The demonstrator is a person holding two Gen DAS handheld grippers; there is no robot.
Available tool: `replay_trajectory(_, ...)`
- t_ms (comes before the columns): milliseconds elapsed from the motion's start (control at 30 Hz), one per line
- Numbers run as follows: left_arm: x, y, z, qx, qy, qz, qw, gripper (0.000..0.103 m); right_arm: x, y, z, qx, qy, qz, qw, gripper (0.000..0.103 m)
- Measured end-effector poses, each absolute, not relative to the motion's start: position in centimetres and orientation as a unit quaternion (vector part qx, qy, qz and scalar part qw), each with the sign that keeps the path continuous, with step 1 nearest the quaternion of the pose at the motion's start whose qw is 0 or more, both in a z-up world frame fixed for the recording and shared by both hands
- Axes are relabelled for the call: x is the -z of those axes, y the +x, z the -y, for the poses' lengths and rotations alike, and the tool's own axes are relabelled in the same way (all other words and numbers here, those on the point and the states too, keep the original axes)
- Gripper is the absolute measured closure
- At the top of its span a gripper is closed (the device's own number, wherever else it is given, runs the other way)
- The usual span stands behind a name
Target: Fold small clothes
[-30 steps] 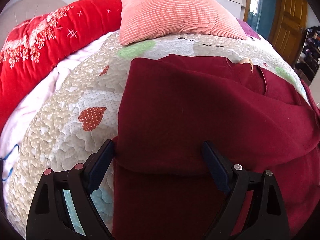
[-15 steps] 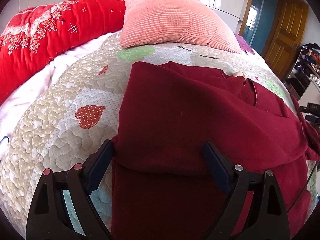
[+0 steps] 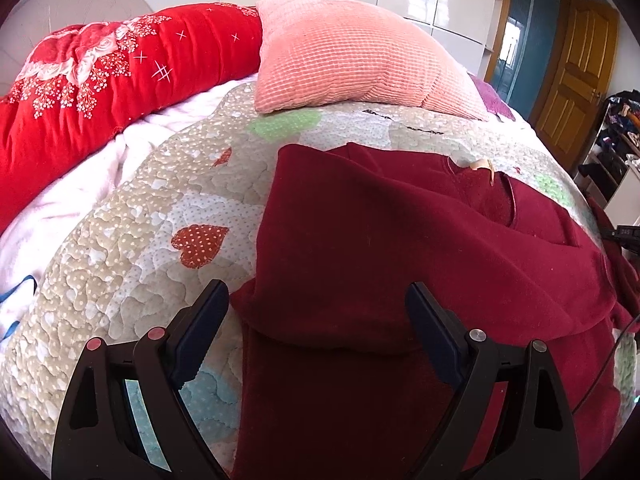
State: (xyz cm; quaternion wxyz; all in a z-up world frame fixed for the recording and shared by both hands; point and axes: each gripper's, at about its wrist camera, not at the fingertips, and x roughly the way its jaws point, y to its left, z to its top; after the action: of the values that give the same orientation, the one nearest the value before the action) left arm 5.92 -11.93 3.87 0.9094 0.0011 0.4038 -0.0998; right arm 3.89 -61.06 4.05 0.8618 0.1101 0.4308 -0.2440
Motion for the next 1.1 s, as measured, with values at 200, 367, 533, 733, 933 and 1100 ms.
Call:
replay_trajectory(200,-5.0,5.2,11.2,0.090,-0.011,-0.383,0.919,0.013,-8.6,0.5,57.9,0.163,0.136,-0.369,0.905,0.093)
replay_trajectory(367,-6.9,4.4,9.9,0.100,-0.046,-0.364,0.925,0.013,-12.8,-1.4,51.5,0.060,0.125,-0.335,0.932,0.093)
replay_trajectory(533,-7.7,4.3,8.1,0.128,-0.113,-0.367,0.915,0.013,-13.7,-1.7,41.7,-0.058,0.109,-0.325,0.938,0.093)
replay_trajectory(733,-6.8,4.8,7.3,0.150,-0.160,-0.405,0.888,0.013,-5.5,1.4,31.9,-0.158,0.098,-0.428,0.885,0.087)
replay_trajectory(933,-7.2,4.3,8.2,0.150,-0.138,-0.408,0.890,0.013,-4.2,-1.3,34.2,-0.150,0.134,-0.431,0.880,0.059)
replay_trajectory(1100,-7.8,4.6,10.3,0.164,-0.102,-0.414,0.890,0.013,-7.2,-6.1,37.2,-0.125,0.088,-0.405,0.901,0.055)
